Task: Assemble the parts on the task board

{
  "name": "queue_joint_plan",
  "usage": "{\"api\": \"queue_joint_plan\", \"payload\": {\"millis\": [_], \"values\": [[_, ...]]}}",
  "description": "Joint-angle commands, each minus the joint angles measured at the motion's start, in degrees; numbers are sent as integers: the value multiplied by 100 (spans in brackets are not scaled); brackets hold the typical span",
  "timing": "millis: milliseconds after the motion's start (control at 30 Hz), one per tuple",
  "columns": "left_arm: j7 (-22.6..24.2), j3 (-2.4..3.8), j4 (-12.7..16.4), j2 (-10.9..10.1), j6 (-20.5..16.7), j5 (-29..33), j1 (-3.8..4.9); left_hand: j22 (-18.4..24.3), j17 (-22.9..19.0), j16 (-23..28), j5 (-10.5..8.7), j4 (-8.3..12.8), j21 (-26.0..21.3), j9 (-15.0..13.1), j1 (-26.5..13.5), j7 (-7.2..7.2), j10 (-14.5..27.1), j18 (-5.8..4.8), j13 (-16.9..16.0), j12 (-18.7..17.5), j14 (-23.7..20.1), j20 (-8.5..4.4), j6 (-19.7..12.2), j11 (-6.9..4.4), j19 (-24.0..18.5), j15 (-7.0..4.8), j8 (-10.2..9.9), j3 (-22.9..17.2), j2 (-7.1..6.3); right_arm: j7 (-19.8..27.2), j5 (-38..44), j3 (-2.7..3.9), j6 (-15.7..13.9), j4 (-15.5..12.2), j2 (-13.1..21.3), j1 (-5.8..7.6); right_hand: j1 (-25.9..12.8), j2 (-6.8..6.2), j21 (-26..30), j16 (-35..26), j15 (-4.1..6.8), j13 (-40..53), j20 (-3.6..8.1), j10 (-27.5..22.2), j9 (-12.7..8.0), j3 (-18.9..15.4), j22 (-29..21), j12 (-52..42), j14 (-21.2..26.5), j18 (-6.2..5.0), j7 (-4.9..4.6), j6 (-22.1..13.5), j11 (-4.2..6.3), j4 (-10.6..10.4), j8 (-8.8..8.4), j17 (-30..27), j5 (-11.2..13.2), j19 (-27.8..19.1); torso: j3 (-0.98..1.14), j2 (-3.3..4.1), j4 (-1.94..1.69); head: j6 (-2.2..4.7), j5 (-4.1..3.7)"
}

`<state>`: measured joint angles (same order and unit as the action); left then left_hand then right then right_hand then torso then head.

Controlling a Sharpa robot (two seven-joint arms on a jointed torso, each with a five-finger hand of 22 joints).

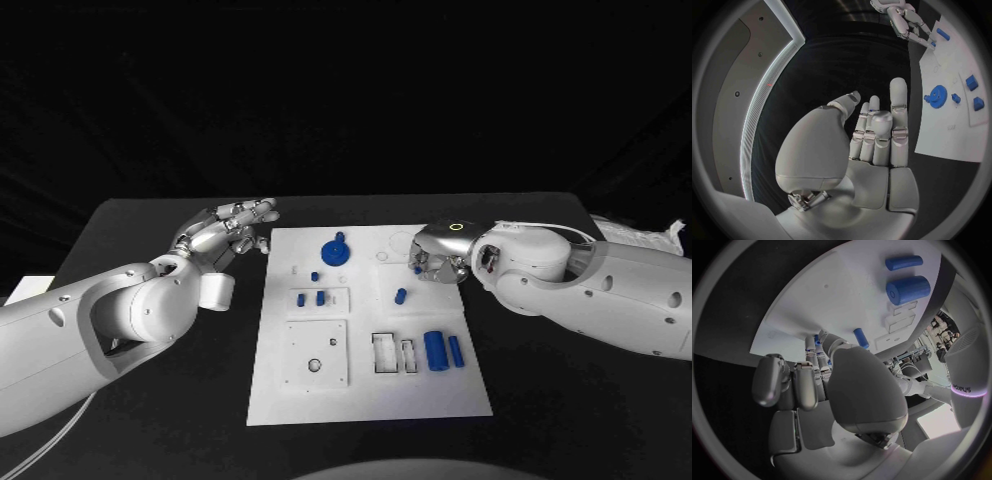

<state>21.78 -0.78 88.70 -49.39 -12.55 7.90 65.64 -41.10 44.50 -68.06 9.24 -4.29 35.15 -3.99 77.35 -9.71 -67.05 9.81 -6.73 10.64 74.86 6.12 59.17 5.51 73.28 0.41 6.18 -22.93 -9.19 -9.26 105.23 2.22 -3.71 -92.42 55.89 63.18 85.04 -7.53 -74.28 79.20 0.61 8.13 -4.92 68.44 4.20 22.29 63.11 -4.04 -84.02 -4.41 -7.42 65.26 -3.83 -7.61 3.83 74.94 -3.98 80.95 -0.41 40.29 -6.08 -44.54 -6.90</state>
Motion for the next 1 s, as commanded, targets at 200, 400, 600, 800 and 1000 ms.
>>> {"api": "queue_joint_plan", "payload": {"millis": [200, 400, 600, 800, 1000], "values": [[16, 2, 16, -10, -16, 40, 0, 9, -21, 30, -21, 22, -31, 8, 42, -19, 59, 63, -10, 40, -39, 3, -2, -8, -19, 13, 31, 23, 38, -3, 83, -13, 248, 60, -80, -53, -115, 64, 26, 9, 38, -105, 26, 99, 14, 239, 23, 26, -332, -79, 2, 101, -5, 45, 13, 76, 67, 16, 2, 3, 0, -34, 8], [-2, 2, 18, -12, -15, 39, 0, 13, -27, 29, -21, 34, -36, 10, 48, -25, 81, 62, -14, 54, -41, 3, -15, -3, -18, 16, 30, 33, 42, -11, 113, -13, 267, 101, -127, -70, -130, 140, 9, 31, 51, -168, 38, 174, 29, 437, 53, 20, -337, -75, 16, 175, 17, 121, 27, 98, 96, 28, 3, 5, 0, -54, -6], [-26, 2, 14, -13, -15, 33, 0, 17, -44, 33, -21, 45, -41, 13, 52, -34, 110, 60, -18, 70, -47, 5, -36, 5, -17, 20, 25, 47, 44, -36, 117, -13, 201, 93, -151, -77, -134, 262, -18, 66, 59, -240, 54, 234, 45, 686, 97, 29, -343, -66, 11, 212, 24, 243, 26, 136, 117, 43, 2, -4, 1, -65, -14], [-49, 2, 13, -16, -19, 28, 0, 20, -53, 34, -20, 56, -46, 14, 61, -39, 134, 59, -21, 82, -51, 7, -51, 9, -17, 24, 22, 53, 49, -64, 118, -12, 45, 31, -130, -79, -150, 270, -30, 79, 59, -280, 56, 248, 50, 810, 115, 34, -345, -61, 5, 208, 21, 329, 18, 150, 117, 50, 2, -5, 0, -69, -17], [-76, 2, 11, -23, -27, 26, 0, 24, -68, 37, -19, 66, -50, 15, 65, -46, 162, 58, -23, 94, -56, 10, -70, 17, -16, 29, 19, 62, 54, -94, 31, 7, -172, -89, -58, -61, -228, 154, -37, 75, 50, -322, 48, 221, 55, 832, 126, 44, -343, -59, -3, 215, 8, 393, 16, 140, 114, 53, -3, -12, 1, -67, -30]]}}
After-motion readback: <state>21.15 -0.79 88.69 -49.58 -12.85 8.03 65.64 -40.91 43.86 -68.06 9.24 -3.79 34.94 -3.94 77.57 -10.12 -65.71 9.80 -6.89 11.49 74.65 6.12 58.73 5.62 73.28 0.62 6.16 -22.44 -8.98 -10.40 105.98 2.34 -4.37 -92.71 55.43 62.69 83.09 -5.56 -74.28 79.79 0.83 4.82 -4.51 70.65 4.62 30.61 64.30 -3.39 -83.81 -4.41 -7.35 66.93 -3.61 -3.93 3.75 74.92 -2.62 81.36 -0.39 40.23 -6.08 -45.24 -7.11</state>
